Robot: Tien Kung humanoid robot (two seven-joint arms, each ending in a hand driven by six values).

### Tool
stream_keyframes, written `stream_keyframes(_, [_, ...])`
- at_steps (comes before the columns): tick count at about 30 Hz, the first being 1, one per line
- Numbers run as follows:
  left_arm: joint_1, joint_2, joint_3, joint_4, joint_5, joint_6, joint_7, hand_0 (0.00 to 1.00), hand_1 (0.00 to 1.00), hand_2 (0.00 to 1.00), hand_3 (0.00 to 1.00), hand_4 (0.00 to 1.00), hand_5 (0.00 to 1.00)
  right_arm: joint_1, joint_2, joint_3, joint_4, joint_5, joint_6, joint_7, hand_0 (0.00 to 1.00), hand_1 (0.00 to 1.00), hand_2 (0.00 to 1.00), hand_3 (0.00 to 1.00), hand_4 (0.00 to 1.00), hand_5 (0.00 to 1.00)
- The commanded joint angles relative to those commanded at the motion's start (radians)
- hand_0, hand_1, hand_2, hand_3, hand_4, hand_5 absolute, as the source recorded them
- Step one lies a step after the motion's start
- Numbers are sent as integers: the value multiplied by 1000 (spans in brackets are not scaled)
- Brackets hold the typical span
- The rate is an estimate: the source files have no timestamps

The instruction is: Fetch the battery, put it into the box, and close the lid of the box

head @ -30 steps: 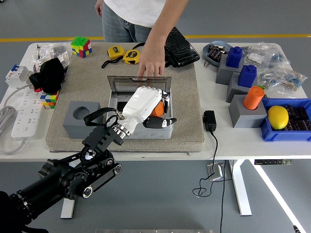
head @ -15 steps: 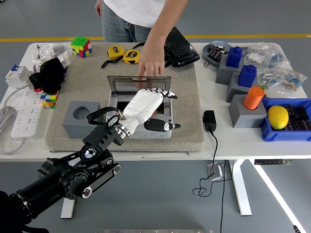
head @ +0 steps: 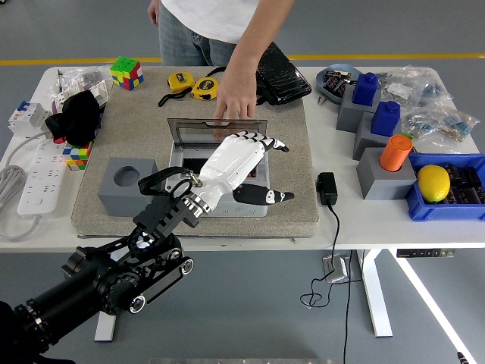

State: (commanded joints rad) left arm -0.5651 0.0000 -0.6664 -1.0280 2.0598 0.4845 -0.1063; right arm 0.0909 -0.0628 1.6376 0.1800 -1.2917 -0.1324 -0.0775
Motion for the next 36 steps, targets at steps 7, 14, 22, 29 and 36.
stream_keyframes(7, [18, 0, -41, -75, -25, -4, -31, 998, 998, 991, 981, 998, 911, -1, 1, 5, 0, -3, 1, 0, 819, 773, 751, 792, 998, 998])
stream_keyframes(14, [29, 0, -93, -141, 4, -25, 1, 998, 998, 998, 998, 998, 998, -1, 0, 1, 0, 0, 0, 0, 819, 773, 751, 792, 998, 998])
stream_keyframes(22, [50, 0, -135, -219, 39, -97, 95, 998, 998, 998, 998, 998, 998, -3, 1, 4, 0, -3, -1, -2, 819, 773, 751, 792, 998, 998])
stream_keyframes(29, [81, 19, -193, -266, 104, -187, 219, 998, 998, 998, 998, 998, 998, -7, 2, 8, 0, -4, -2, -3, 820, 773, 751, 792, 998, 998])
stream_keyframes(36, [72, 42, -237, -230, 139, -204, 234, 998, 998, 998, 998, 998, 998, -5, 3, 9, 0, -3, -3, -3, 821, 772, 750, 791, 998, 998])
